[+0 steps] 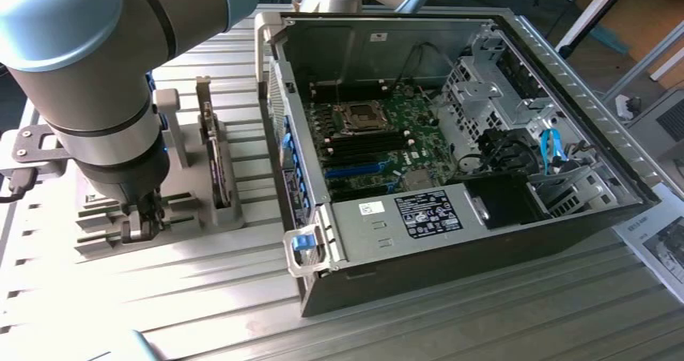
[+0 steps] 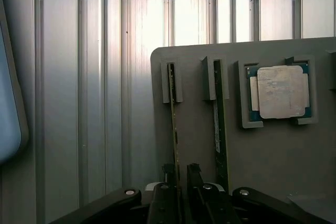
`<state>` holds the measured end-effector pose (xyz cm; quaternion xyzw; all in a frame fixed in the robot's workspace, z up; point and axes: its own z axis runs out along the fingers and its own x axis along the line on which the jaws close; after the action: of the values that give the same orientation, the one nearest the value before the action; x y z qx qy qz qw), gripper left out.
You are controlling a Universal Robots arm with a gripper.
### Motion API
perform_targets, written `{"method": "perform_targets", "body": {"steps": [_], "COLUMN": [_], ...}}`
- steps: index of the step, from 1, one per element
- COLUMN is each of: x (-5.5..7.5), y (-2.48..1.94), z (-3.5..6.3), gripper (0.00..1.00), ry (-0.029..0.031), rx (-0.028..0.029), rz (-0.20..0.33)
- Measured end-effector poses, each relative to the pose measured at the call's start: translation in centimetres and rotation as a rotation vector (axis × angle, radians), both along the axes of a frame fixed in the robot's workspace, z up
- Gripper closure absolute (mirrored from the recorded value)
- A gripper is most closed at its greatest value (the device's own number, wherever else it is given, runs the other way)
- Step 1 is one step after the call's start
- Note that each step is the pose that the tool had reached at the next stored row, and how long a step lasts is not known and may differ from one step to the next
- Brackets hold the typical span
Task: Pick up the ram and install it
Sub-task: 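Pick up the ram and move it above insertion slot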
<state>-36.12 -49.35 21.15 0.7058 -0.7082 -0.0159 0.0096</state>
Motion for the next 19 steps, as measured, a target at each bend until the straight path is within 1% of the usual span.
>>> {"method": "perform_targets", "body": {"steps": [19], "x": [0.0], "y": [0.0], "z": [0.0], "gripper": [0.77], "ry": [0.0], "rx": [0.0], "rz": [0.007]}}
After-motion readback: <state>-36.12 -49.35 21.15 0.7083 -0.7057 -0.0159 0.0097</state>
